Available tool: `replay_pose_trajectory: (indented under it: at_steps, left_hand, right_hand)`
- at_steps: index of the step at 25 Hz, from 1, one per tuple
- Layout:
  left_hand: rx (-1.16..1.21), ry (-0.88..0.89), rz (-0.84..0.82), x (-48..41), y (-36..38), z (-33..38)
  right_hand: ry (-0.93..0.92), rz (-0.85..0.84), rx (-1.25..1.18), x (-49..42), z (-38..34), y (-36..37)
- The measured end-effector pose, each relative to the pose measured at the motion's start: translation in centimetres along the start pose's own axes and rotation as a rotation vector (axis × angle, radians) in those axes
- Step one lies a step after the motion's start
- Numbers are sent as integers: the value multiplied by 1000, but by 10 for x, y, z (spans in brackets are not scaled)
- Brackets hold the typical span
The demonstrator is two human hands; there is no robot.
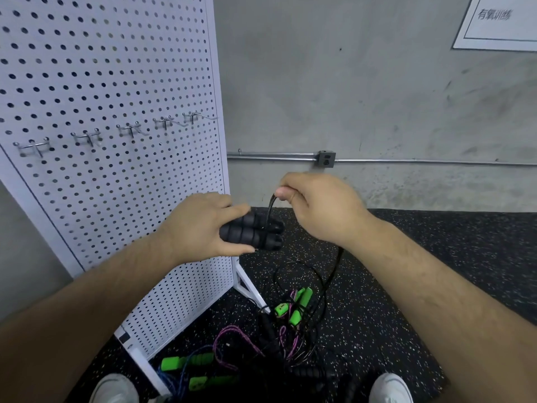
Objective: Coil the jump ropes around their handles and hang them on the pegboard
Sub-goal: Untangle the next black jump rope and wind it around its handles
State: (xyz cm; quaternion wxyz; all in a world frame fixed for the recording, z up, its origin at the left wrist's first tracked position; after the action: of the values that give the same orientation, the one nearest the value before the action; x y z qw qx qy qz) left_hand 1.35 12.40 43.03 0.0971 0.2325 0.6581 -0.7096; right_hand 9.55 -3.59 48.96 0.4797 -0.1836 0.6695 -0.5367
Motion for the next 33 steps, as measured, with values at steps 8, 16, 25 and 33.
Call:
replay_pose_trajectory:
  at_steps: [8, 16, 25, 33]
  left_hand:
    - [149, 8, 122, -1, -30, 40]
    - [48, -219, 172, -4, -38, 11]
    - [-87, -255, 131, -5, -30, -23]
    - [-115, -198, 90, -8, -22, -18]
  right_hand:
    - [102, -104, -625, -2, 27, 37]
    - [270, -443, -832, 20, -25, 94]
    - [104, -459, -541, 30, -51, 54]
    - [14, -316, -308, 22, -43, 3]
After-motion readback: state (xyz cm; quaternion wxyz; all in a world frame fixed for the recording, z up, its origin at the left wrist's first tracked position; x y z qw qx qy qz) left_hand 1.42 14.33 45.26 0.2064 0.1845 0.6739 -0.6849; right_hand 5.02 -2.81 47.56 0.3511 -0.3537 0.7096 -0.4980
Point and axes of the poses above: each hand's wrist, its own x-axis away from the middle knuckle, its own y-axis out of the palm, z = x × y, the point moved 7 cm from there along -x, towards the middle knuckle, and after that the axes turned 12 degrees about x, right-handed, at the moved point
